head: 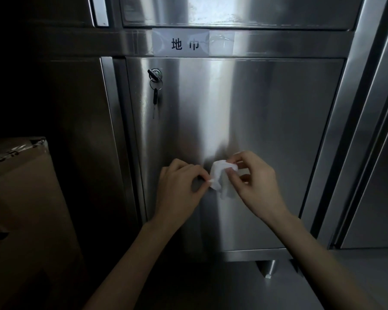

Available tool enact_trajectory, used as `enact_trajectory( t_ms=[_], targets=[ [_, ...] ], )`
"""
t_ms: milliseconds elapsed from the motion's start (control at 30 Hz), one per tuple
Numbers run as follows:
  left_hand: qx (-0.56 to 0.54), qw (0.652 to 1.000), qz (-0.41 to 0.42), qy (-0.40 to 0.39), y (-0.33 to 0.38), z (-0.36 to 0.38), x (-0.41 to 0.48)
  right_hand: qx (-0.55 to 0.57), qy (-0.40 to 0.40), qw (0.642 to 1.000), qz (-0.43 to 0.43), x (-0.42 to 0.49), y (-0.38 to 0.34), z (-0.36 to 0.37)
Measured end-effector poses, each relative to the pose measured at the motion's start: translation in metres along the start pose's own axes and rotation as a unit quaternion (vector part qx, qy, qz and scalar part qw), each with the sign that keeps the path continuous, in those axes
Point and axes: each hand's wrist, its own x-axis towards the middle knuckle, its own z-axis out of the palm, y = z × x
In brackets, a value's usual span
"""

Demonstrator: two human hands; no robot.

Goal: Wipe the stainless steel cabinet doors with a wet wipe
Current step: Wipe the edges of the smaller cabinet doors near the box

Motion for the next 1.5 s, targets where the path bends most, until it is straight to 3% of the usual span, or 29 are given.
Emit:
enact_trajectory(
  t_ms=[133,233,367,467,667,900,1067,1233,1500],
  targets=[
    [-0.059,0.998,-0.020,0.032,-0.001,-0.001,0.001,0.062,-0.039,0.997,-0.006,-0.001,0.001,0.013],
    [-0.058,0.998,-0.013,0.000,-0.008,-0.010,0.002,0.028,0.004,0.998,-0.053,0.001,0.005,0.027],
    [0.112,0.990,0.043,0.069,-0.038,-0.045,0.000,-0.037,0.047,0.982,-0.179,0.013,0.002,0.052],
    [0.224,0.966,0.014,0.128,-0.070,-0.076,-0.005,-0.045,0.046,0.967,-0.245,0.029,-0.008,0.078],
    [0.290,0.956,-0.047,0.012,-0.114,-0.082,-0.021,-0.131,0.043,0.940,-0.313,0.038,-0.008,0.116],
    [0.283,0.959,-0.023,0.023,-0.135,-0.063,-0.020,-0.187,0.014,0.878,-0.439,0.068,-0.032,0.128],
    [0.260,0.965,-0.010,0.036,-0.140,-0.060,-0.020,-0.102,0.038,0.911,-0.398,0.070,-0.043,0.152],
    [0.170,0.985,-0.022,0.024,-0.141,-0.063,-0.021,-0.112,-0.033,0.909,-0.399,0.020,-0.020,0.173],
    [0.173,0.983,-0.030,0.044,-0.145,-0.067,-0.022,-0.112,0.042,0.926,-0.357,0.059,-0.032,0.171]
  ],
)
